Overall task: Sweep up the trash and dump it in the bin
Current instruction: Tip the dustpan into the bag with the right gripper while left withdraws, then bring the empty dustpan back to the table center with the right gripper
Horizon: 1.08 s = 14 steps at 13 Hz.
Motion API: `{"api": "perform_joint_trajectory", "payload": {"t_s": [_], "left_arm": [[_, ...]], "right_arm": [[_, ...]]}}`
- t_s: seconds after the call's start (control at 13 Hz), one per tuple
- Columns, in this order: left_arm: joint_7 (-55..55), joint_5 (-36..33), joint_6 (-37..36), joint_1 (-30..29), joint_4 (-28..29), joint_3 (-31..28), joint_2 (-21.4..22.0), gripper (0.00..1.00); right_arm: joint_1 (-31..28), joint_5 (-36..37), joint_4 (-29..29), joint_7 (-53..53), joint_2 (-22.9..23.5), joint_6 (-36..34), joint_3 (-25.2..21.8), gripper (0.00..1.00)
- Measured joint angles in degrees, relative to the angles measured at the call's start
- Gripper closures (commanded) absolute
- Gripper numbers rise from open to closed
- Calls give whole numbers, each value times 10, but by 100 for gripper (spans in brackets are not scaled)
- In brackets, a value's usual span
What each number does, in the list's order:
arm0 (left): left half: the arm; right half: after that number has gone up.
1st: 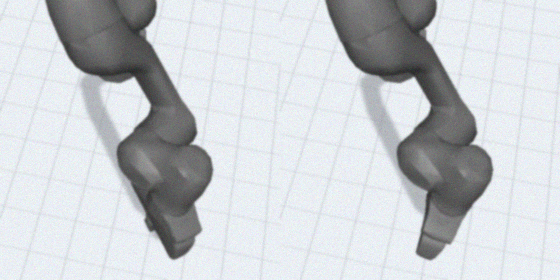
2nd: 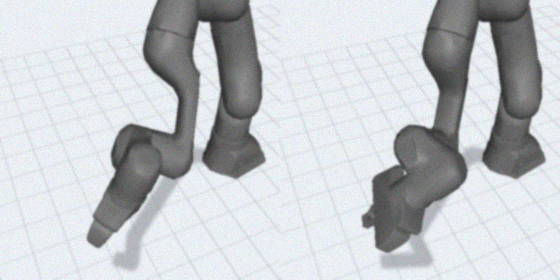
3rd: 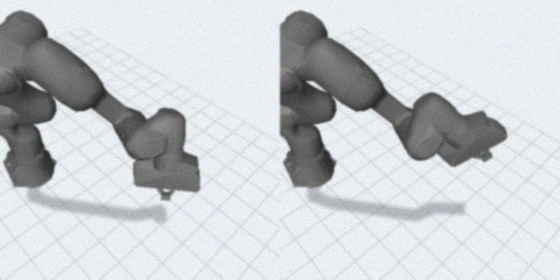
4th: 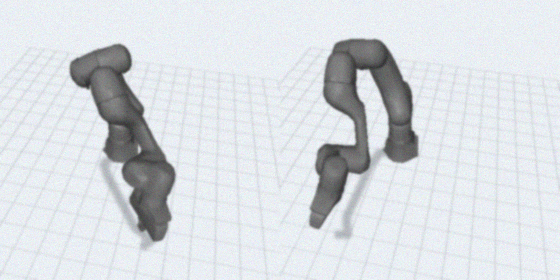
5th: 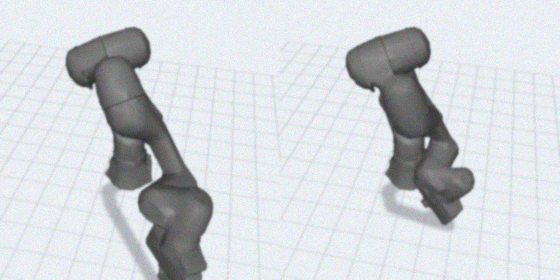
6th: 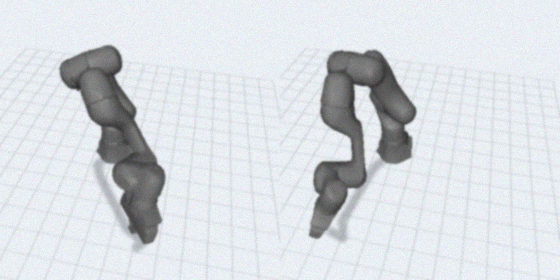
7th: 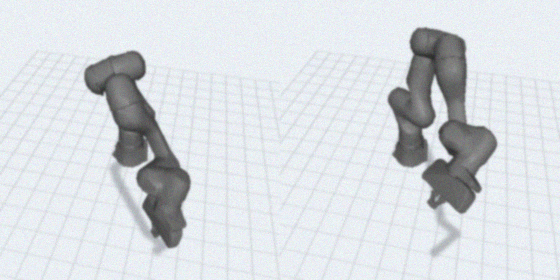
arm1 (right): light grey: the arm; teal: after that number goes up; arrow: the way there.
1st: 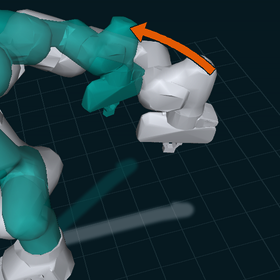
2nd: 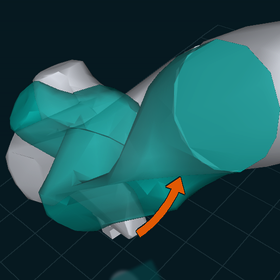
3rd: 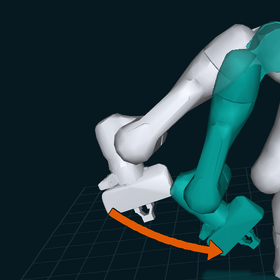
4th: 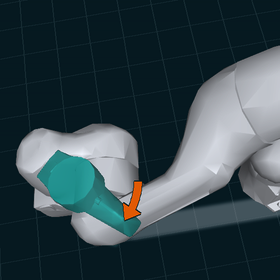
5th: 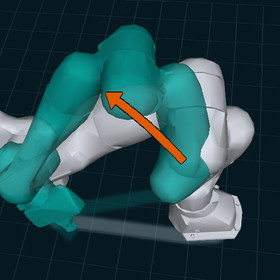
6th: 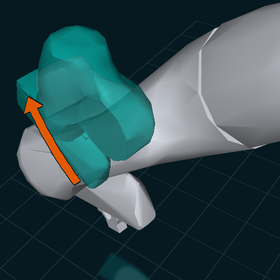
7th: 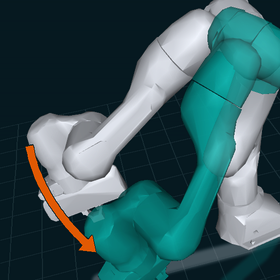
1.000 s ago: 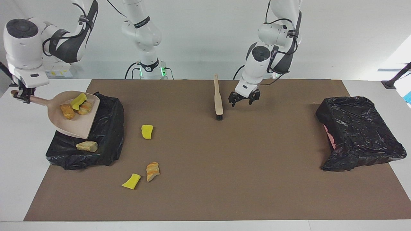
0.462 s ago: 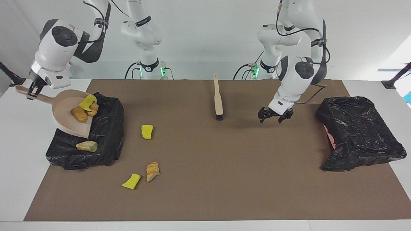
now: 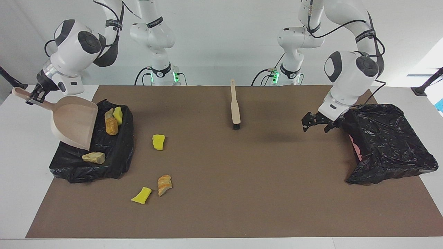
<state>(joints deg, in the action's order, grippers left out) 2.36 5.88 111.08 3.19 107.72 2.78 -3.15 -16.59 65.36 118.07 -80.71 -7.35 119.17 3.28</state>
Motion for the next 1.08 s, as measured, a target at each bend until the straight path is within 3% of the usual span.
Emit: {"api": "perform_joint_trajectory", "payload": {"t_s": [0.23,0.46,1.08], "left_arm": [[7,0,-85,-6,-68,0,4,0],[0,0,-112,-7,-94,0,13,0],[-7,-10,-122,-12,-96,0,31,0]], "right_arm": [[5,2,-27,0,-6,-38,3,100],[6,-12,-57,0,-7,-65,32,100],[23,-221,-117,125,28,-83,113,100]]}}
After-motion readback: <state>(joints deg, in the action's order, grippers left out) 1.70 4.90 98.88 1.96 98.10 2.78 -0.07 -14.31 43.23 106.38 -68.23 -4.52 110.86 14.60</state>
